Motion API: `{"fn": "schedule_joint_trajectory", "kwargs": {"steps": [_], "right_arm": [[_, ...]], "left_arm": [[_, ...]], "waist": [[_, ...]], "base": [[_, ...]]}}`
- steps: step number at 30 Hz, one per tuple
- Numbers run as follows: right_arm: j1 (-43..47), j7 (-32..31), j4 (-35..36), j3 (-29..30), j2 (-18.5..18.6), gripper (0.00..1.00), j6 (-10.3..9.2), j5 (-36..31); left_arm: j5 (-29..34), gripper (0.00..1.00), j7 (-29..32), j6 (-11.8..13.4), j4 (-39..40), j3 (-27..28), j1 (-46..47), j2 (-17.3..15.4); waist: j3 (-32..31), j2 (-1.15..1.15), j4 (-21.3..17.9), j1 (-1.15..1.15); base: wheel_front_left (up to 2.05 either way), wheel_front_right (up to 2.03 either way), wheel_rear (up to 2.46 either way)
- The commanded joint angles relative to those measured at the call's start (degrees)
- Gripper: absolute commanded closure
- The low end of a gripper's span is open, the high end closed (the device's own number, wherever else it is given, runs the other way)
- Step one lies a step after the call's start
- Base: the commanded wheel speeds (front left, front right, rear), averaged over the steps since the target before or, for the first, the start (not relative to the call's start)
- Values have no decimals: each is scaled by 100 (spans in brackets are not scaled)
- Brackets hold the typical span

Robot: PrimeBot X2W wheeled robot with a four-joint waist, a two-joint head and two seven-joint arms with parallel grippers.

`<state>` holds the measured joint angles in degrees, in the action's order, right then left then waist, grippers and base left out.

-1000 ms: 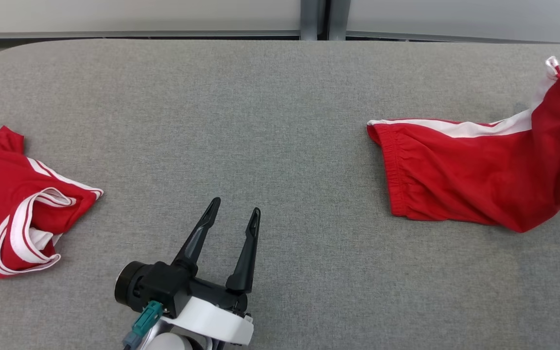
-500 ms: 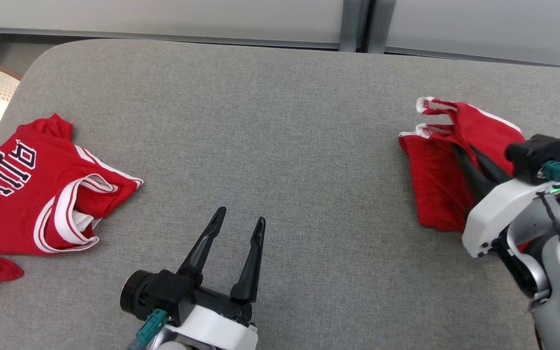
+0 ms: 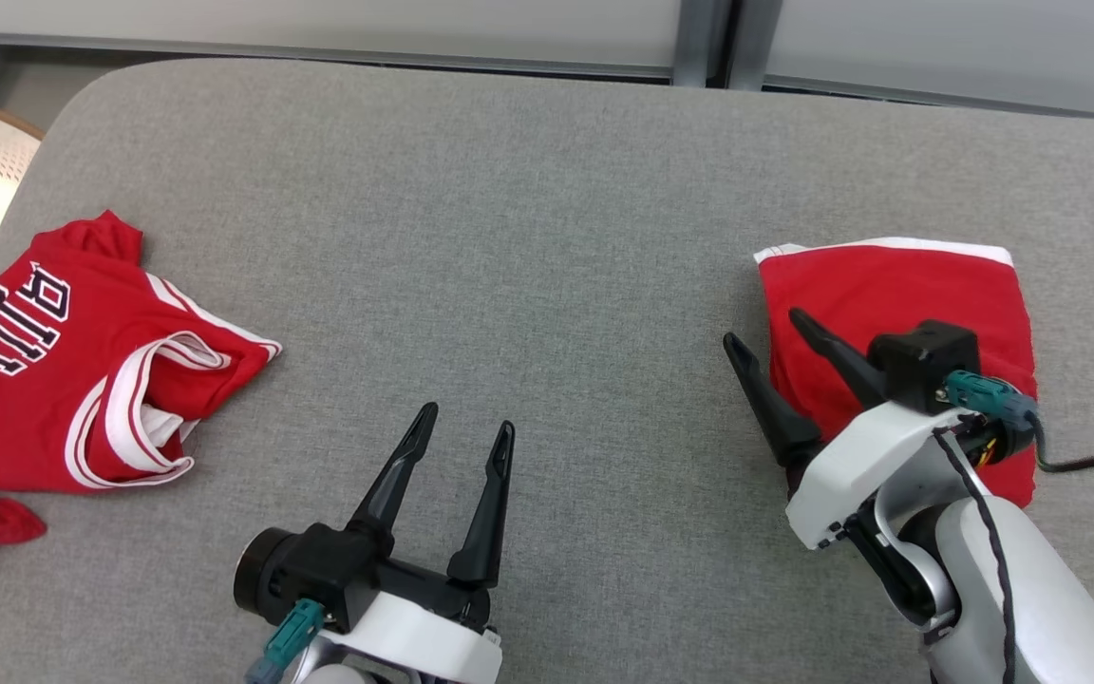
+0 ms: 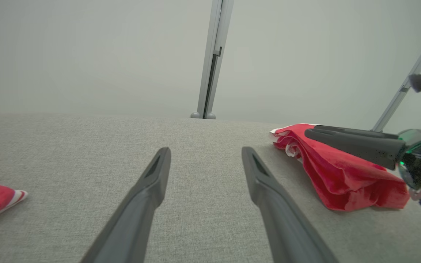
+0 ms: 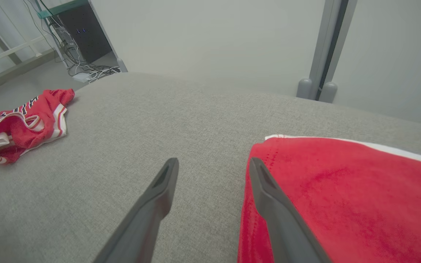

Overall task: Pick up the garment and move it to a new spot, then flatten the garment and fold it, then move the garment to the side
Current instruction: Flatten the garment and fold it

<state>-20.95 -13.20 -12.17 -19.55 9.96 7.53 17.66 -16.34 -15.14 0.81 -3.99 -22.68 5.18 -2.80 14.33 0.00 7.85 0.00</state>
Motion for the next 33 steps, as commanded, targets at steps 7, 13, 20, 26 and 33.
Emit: {"fn": "schedule_joint_trajectory", "kwargs": {"steps": [7,13,20,26,33], "right_arm": [[239,1288,-9,9,324,0,-9,13],[867,2474,-657,612,383,0,-9,-684],[1609,2839,-1033,895,288,0,-10,-1056],[2046,2849,-957,933,191,0,-10,-1157],[2189,2849,-850,954,125,0,-10,-1187]], "left_arm": [[92,0,-1,-6,-158,196,-216,-20],[172,0,0,42,-18,502,-582,-21],[220,0,-1,128,281,695,-1003,-21],[270,0,-1,134,321,820,-1327,-20],[300,0,0,173,361,866,-1449,-20]], "waist": [[-509,0,-390,0],[-867,0,-637,0],[-1124,0,-717,0],[-1389,0,-733,0],[-1511,0,-701,0]], "base": [[0,0,0],[0,0,0],[0,0,0],[0,0,0],[0,0,0]]}}
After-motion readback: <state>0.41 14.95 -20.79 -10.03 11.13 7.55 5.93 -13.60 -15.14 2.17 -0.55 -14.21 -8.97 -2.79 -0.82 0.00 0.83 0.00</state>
